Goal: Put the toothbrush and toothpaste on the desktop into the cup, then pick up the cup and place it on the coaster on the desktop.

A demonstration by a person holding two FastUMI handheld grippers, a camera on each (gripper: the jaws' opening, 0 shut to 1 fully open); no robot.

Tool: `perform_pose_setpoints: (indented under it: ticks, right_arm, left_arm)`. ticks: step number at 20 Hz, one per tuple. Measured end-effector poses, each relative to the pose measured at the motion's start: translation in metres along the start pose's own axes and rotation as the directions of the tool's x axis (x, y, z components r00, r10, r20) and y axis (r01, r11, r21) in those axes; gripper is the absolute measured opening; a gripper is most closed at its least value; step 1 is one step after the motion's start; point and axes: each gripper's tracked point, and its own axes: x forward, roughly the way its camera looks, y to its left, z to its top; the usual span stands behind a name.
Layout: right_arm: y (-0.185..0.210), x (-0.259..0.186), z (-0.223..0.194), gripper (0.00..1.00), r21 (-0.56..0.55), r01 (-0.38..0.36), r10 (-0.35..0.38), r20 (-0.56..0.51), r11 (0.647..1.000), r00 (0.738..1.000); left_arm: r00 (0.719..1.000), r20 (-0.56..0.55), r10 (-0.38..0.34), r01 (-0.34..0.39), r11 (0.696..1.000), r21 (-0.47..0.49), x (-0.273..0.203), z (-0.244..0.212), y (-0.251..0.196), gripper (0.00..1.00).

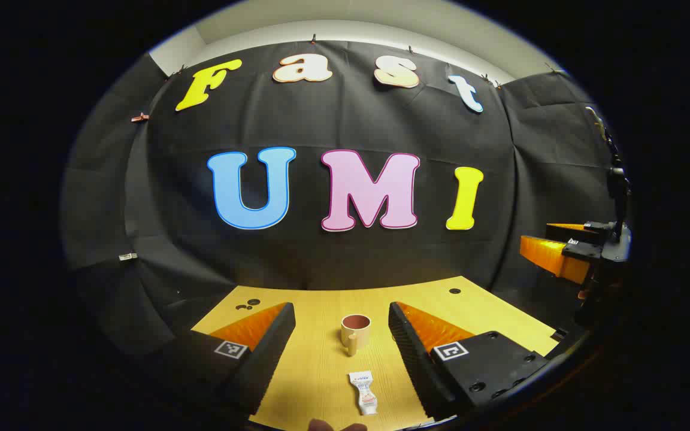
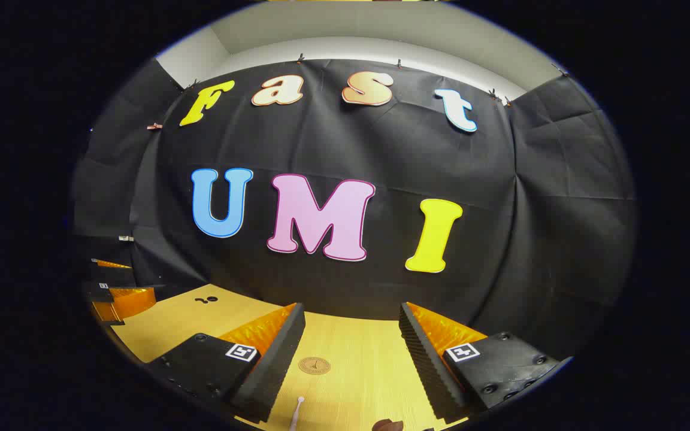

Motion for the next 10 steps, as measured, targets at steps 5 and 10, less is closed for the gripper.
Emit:
perform_pose_setpoints:
  ticks: [5,10]
  right_arm:
    - [0.001,-0.004,-0.002,1.00,-0.010,-0.010,0.010,-0.004,1.000,1.000]
    - [0.002,-0.007,-0.005,0.97,-0.007,-0.014,0.014,-0.011,1.000,1.000]
  left_arm:
    - [1.000,-0.001,-0.012,0.012,1.000,0.003,-0.003,-0.002,-0.008,0.97]
    - [1.000,-0.006,-0.013,0.013,1.000,0.011,-0.004,-0.004,-0.012,0.97]
